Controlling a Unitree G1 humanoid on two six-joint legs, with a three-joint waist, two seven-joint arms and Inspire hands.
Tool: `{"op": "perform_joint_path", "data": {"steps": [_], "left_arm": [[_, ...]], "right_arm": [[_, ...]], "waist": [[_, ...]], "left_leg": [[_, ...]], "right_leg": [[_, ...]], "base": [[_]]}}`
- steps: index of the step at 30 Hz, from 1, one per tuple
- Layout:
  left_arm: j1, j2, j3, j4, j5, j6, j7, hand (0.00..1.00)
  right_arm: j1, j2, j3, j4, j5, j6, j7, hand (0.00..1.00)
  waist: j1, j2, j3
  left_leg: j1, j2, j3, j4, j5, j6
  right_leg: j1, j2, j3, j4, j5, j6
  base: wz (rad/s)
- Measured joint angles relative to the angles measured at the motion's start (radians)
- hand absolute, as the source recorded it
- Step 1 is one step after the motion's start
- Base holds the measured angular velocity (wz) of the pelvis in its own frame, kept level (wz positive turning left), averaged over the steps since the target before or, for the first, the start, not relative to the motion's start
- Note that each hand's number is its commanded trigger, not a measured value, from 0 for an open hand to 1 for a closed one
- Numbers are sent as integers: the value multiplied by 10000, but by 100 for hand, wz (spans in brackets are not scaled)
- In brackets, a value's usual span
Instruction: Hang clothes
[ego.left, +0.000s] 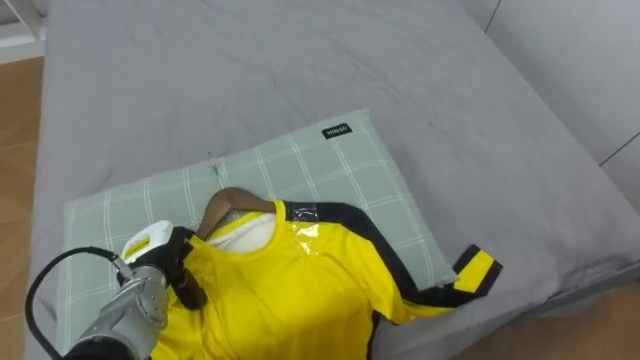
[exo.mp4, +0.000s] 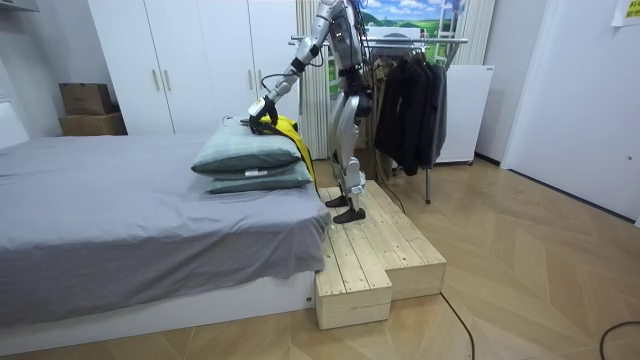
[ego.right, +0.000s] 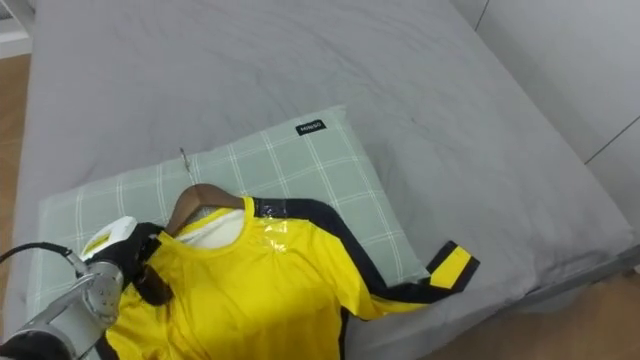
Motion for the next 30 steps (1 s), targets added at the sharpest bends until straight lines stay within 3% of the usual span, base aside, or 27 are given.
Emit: {"op": "perform_joint_path", "data": {"steps": [17,21,25,30], "left_arm": [[105,-95,-80,17,-367,-6,-817,100],[105,-91,-81,17,-357,-5,-1001,100],[108,-92,-107,16,-352,1,-1185,100],[132,-99,-106,16,-346,3,-1445,100]], "right_arm": [[9,-37,-90,1,82,-199,201,0],[18,-41,-91,9,97,-198,377,0],[24,-41,-92,9,219,-203,413,0],[26,-41,-100,1,803,-218,443,0]], "waist": [[-196,-18,-27],[-242,-18,-75],[-239,-14,-210],[-187,2,-249]], "left_leg": [[539,5,201,-147,1,0],[521,9,200,-106,2,2],[527,10,192,-77,7,7],[897,67,177,-186,7,7]], "right_leg": [[506,23,120,-165,0,3],[506,23,116,-156,0,5],[529,22,118,-164,6,12],[1071,81,109,-598,140,44]], "base": [[-2],[0],[0],[0]]}}
